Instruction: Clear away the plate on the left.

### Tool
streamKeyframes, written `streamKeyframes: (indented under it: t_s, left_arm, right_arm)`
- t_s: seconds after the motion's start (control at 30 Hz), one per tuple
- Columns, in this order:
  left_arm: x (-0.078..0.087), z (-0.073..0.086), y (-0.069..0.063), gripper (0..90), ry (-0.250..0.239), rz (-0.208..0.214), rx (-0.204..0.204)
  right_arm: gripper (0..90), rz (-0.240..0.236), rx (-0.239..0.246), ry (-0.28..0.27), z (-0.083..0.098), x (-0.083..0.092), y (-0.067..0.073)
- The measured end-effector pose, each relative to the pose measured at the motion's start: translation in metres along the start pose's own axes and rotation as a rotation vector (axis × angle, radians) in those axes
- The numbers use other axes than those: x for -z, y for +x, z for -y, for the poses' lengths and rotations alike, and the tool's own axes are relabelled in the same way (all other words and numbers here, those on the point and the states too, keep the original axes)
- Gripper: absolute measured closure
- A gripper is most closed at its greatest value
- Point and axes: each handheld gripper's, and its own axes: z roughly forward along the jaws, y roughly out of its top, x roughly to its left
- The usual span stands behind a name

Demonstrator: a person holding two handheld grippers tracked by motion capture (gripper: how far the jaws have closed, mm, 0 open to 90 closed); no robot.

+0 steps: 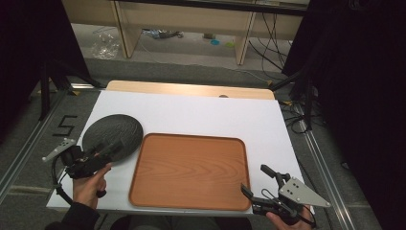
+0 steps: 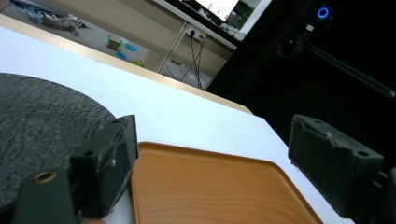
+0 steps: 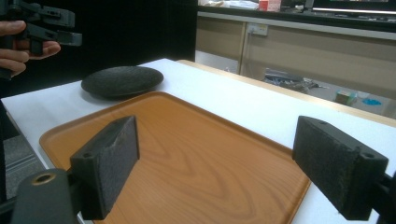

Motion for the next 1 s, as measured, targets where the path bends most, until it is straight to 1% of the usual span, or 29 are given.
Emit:
streamKeyframes:
  t_s: [0.07,0.1,0.17,0.2,0.27,0.3,0.33,0.4,0.43,0.47,0.5,0.57,0.6,0.63,0.67,0.73,0.77,0.83,0.87,0.9,0.93,0.97,1.0]
  left_arm:
    - [0.000,-0.001,0.003,15.7,-0.006,-0.019,0.006]
    - [0.000,-0.001,0.004,15.7,0.003,-0.023,0.007]
    - [0.001,-0.001,0.005,15.7,0.001,-0.026,0.014]
    - [0.001,-0.002,0.007,15.7,0.001,-0.044,0.012]
    - [0.001,-0.002,0.008,15.7,0.002,-0.047,0.022]
    - [0.001,-0.003,0.010,15.7,0.010,-0.061,0.023]
    - [0.001,-0.003,0.011,15.7,0.010,-0.063,0.032]
    - [0.002,-0.003,0.017,15.9,0.010,-0.049,0.074]
    - [0.002,-0.003,0.020,16.1,0.012,-0.047,0.085]
    - [0.002,-0.003,0.022,16.3,0.016,-0.055,0.082]
    - [0.002,-0.004,0.023,16.5,0.021,-0.063,0.083]
    - [0.002,-0.005,0.027,16.5,0.020,-0.076,0.109]
    - [0.002,-0.005,0.028,16.5,0.021,-0.088,0.108]
    - [0.001,-0.007,0.032,16.5,0.029,-0.091,0.087]
    - [0.001,-0.007,0.034,16.4,0.033,-0.102,0.090]
    - [0.001,-0.008,0.037,16.5,0.032,-0.111,0.099]
    - [0.000,-0.008,0.040,16.5,0.042,-0.124,0.106]
    - [0.001,-0.008,0.045,16.5,0.043,-0.123,0.143]
    - [0.001,-0.008,0.047,16.5,0.044,-0.130,0.152]
    - [0.001,-0.008,0.049,16.5,0.046,-0.138,0.151]
    - [0.001,-0.008,0.050,16.7,0.050,-0.147,0.160]
    - [0.001,-0.008,0.050,16.7,0.053,-0.158,0.160]
    - [0.000,-0.009,0.050,16.7,0.055,-0.168,0.156]
  right_arm:
    - [15.9,0.001,-0.003,-0.001,0.000,0.000,0.000]
    - [15.9,0.001,-0.002,-0.002,0.000,0.000,0.000]
    - [15.9,0.000,-0.002,0.000,0.000,0.000,0.000]
    - [15.9,-0.003,-0.001,0.001,0.000,0.000,0.000]
    - [15.9,0.001,0.000,-0.002,0.000,0.000,0.000]
    - [15.9,0.002,0.001,-0.001,0.000,0.000,0.000]
    - [15.9,0.000,0.000,0.000,0.000,0.000,0.000]
    - [15.9,-0.003,-0.003,0.005,0.000,0.000,0.000]
    - [15.9,0.008,-0.011,0.010,0.000,0.001,0.001]
    - [16.0,0.018,-0.010,-0.003,0.000,0.000,0.002]
    - [16.0,0.018,-0.006,-0.005,0.000,0.000,0.001]
    - [16.0,0.014,-0.006,0.003,0.000,0.001,0.001]
    - [16.0,0.017,-0.006,-0.001,0.000,0.000,0.002]
    - [16.0,0.014,-0.008,-0.001,0.000,0.000,0.002]
    - [16.0,0.015,-0.007,-0.002,0.000,0.000,0.002]
    - [16.0,0.021,0.001,-0.005,0.000,0.000,0.001]
    - [16.0,0.018,-0.004,-0.002,0.000,0.000,0.002]
    - [16.0,0.015,-0.006,-0.004,0.000,0.000,0.002]
    - [16.0,0.017,-0.005,-0.002,0.000,0.000,0.001]
    - [16.0,0.017,0.000,0.000,0.000,0.000,0.001]
    - [16.0,0.020,0.001,-0.005,0.000,0.000,0.001]
    - [16.0,0.012,-0.003,-0.001,0.000,0.000,0.002]
    - [16.0,0.014,-0.001,-0.005,0.000,0.000,0.002]
